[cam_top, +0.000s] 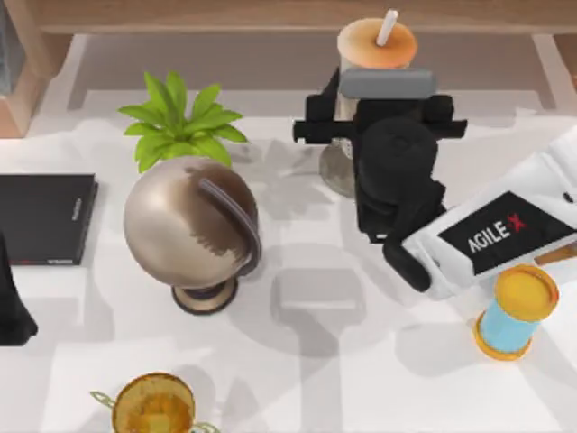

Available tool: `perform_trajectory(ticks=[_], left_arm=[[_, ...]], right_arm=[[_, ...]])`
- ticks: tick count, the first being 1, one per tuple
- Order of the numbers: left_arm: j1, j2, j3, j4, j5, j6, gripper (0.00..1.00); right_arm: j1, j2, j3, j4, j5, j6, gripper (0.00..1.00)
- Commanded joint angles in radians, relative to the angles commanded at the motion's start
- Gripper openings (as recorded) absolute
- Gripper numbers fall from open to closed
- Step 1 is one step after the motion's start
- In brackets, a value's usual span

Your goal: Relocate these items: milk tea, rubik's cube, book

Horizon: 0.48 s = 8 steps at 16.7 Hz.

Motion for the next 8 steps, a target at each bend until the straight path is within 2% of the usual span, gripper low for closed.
perform_trajectory(ticks=[5,8], left_arm=[[0.000,0.000,0.000,0.000,0.000,0.000,1.00],[0.000,0.000,0.000,0.000,0.000,0.000,1.00]], right_arm=[[0.001,0.014,-0.002,0.012,0.000,0.000,0.00],[0.001,0.014,-0.002,0.012,0.000,0.000,0.23]])
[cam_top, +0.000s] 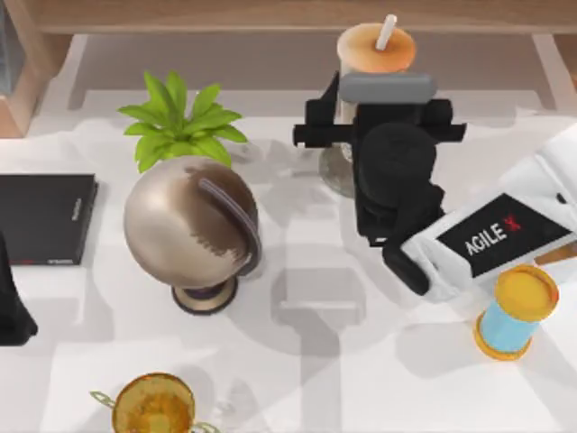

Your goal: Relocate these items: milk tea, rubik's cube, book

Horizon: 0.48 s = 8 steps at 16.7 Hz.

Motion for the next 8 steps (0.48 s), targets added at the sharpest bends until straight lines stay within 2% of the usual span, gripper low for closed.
perform_trajectory(ticks=[8], left_arm=[[0.000,0.000,0.000,0.000,0.000,0.000,1.00]], right_arm=[[0.000,0.000,0.000,0.000,0.000,0.000,0.83]])
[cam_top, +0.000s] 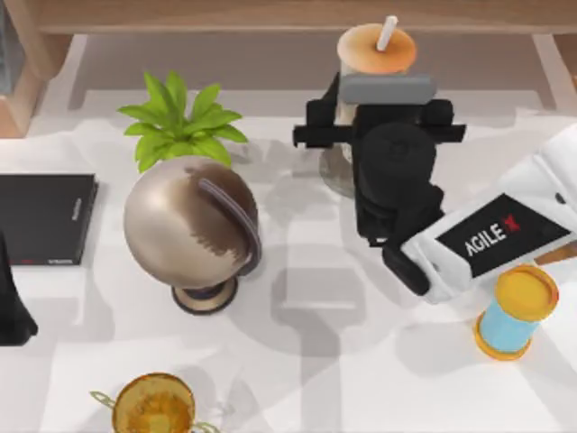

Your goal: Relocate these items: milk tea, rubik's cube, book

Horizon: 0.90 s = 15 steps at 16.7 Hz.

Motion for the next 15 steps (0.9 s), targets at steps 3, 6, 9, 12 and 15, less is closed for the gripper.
perform_trajectory(ticks=[3,6,9,12,15], left_arm=[[0.000,0.000,0.000,0.000,0.000,0.000,1.00],[0.000,0.000,0.000,0.000,0.000,0.000,1.00],[0.000,0.000,0.000,0.000,0.000,0.000,1.00],[0.000,0.000,0.000,0.000,0.000,0.000,1.00],[0.000,0.000,0.000,0.000,0.000,0.000,1.00]], right_arm=[[0.000,0.000,0.000,0.000,0.000,0.000,1.00],[0.000,0.000,0.000,0.000,0.000,0.000,1.00],[0.000,0.000,0.000,0.000,0.000,0.000,1.00],[0.001,-0.002,-0.003,0.002,0.001,0.000,1.00],[0.023,-0.027,-0.052,0.030,0.020,0.000,1.00]])
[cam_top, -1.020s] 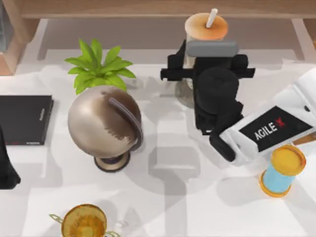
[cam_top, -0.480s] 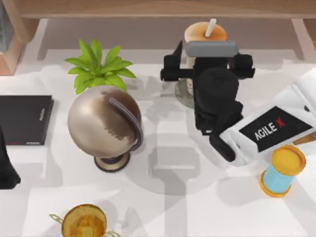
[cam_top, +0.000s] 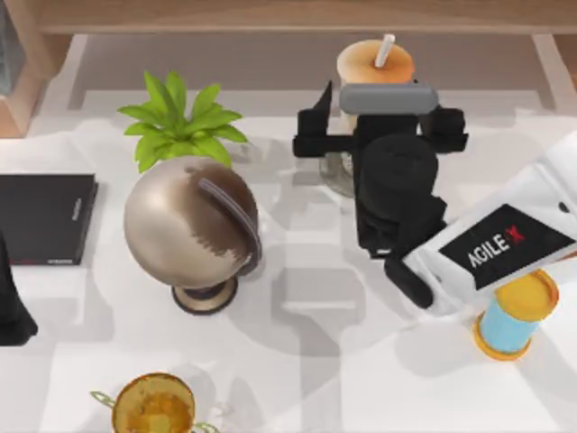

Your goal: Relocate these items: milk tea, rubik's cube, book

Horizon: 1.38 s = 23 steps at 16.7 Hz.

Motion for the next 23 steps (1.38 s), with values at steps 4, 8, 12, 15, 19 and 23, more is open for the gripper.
perform_trajectory(ticks=[4,8,12,15,19,23], left_arm=[[0.000,0.000,0.000,0.000,0.000,0.000,1.00],[0.000,0.000,0.000,0.000,0.000,0.000,1.00],[0.000,0.000,0.000,0.000,0.000,0.000,1.00],[0.000,0.000,0.000,0.000,0.000,0.000,1.00],[0.000,0.000,0.000,0.000,0.000,0.000,1.00],[0.000,0.000,0.000,0.000,0.000,0.000,1.00]], right_arm=[[0.023,-0.025,-0.061,0.031,0.027,0.000,1.00],[0.019,-0.024,-0.058,0.026,0.025,0.000,1.00],[0.032,-0.119,-0.086,-0.043,0.040,0.001,1.00],[0.049,-0.205,-0.108,-0.105,0.054,0.002,1.00],[0.052,-0.222,-0.114,-0.119,0.056,0.002,1.00],[0.039,-0.246,-0.120,-0.129,0.043,0.003,1.00]])
